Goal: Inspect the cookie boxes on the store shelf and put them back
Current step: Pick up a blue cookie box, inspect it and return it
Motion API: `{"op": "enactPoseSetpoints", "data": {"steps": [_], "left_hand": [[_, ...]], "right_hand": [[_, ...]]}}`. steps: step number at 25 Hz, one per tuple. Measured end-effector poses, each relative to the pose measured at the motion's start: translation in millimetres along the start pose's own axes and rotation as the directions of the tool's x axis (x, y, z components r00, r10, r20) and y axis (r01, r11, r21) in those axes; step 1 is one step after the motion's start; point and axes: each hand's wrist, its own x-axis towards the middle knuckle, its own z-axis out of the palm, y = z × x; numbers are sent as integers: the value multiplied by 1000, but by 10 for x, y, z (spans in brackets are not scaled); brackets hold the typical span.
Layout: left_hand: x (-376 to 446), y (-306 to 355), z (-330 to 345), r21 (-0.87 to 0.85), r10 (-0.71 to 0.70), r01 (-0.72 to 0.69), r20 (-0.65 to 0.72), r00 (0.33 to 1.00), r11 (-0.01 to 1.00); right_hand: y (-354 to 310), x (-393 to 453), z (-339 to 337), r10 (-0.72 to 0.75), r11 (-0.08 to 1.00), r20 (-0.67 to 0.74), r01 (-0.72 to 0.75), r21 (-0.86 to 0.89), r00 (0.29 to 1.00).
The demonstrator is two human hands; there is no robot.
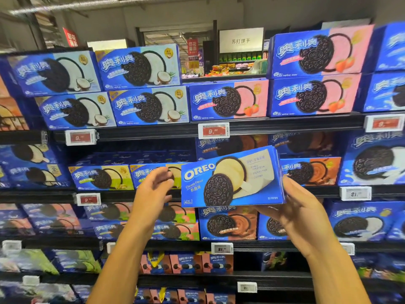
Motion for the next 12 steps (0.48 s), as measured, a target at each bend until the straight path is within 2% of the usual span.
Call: {"op": "enactPoseSetpoints", "data": {"steps": [1,3,4,6,9,12], "left_hand": [[-34,49,20,-1,56,-56,19,998,998],[-138,199,125,-19,83,-81,239,967,997],[-196,258,191,-30,47,-38,369,928,999],[-271,336,322,-24,-57,81,512,857,996],[-303,375,446,-26,-101,141,571,815,990],[-317,277,428,-162,-77,188,526,847,969]], "right_hand": [[-24,-22,29,-21,999,-34,19,-46,999],[-85,-63,152,-76,985,-69,65,-157,995],[-111,-87,233,-109,974,-60,95,-206,992],[-138,-129,390,-169,959,-11,162,-233,985],[-114,-192,574,-235,912,151,272,-306,960],[-35,-197,678,-259,844,242,341,-415,935]]}}
